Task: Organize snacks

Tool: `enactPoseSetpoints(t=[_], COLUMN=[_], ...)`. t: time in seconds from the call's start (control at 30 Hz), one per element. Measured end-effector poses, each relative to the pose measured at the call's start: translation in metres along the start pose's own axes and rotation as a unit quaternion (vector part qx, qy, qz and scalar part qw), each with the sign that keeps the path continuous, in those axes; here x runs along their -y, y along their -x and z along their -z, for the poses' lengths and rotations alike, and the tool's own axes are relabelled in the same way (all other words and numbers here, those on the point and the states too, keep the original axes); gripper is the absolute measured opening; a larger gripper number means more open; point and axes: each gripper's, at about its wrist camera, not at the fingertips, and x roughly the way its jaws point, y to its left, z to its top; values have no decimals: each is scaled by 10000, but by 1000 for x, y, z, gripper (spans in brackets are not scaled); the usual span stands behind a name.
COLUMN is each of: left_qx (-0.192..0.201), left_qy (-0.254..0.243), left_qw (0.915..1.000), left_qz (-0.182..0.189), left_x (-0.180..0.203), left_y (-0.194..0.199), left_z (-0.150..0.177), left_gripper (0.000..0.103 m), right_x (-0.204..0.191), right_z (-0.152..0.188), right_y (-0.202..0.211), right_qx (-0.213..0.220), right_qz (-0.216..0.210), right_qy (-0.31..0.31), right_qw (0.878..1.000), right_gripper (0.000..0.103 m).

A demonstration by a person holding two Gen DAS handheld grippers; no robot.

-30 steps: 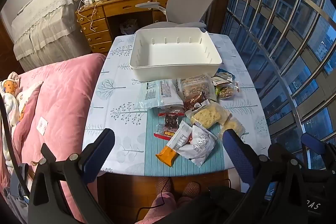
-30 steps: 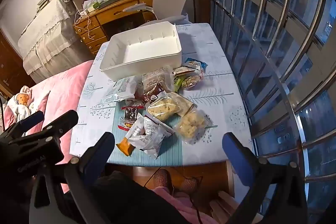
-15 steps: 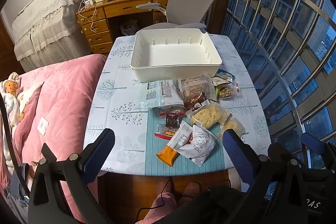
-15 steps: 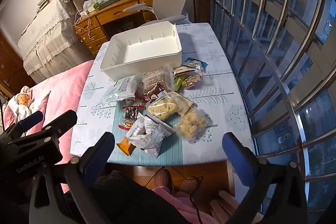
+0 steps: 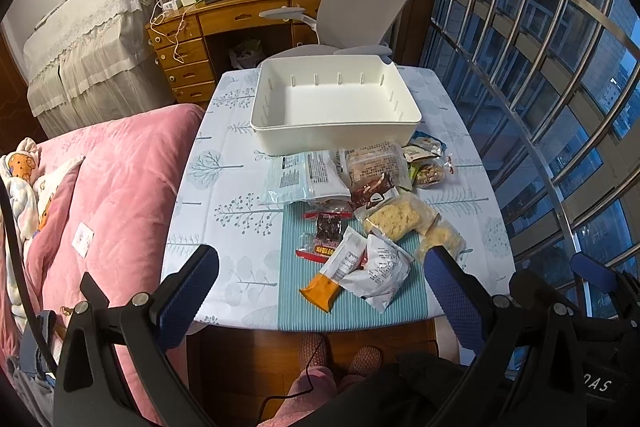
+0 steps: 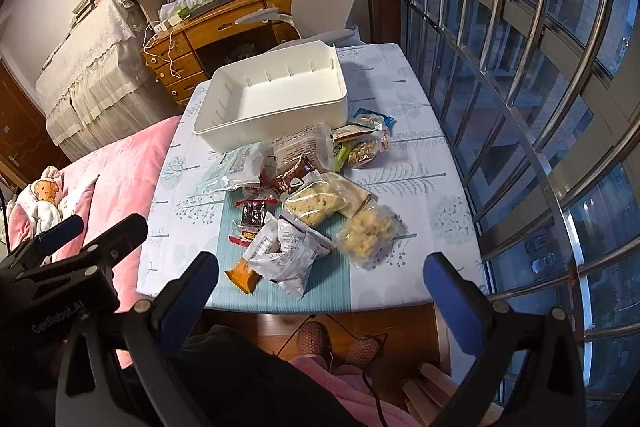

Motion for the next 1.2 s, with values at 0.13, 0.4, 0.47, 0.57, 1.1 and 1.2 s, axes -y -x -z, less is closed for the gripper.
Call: enactPoseSetpoints(t=[0.13, 0.4, 0.47, 0.57, 1.1, 1.2], left_qx=[49, -20, -97, -161, -566, -771], left_qy=[-26, 25, 67, 114, -242, -284], left_qw=[10000, 9999, 9999, 9997, 9947, 9924], left_qz=[30, 106, 108, 151, 824, 913], left_x=[0, -5, -9, -16, -44, -43], left_y=[2, 12, 9, 4, -42, -57], left_z=[-3, -2, -3, -4, -8, -6], left_gripper=[102, 102, 102, 102, 102, 102], right_x=[-6, -5, -7, -10, -22, -15], right_z=[7, 4, 4, 4, 11, 16], right_y=[10, 12, 14, 15, -5, -12], right_qx=[15, 98, 155, 215, 152, 8], right_qz=[-63, -101, -51, -31, 94, 43], right_qy=[-62, -130, -117, -123, -1040, -1357], right_qw=[10000, 9998, 9998, 9997, 9944, 9907], right_gripper=[103, 103, 103, 103, 103, 103])
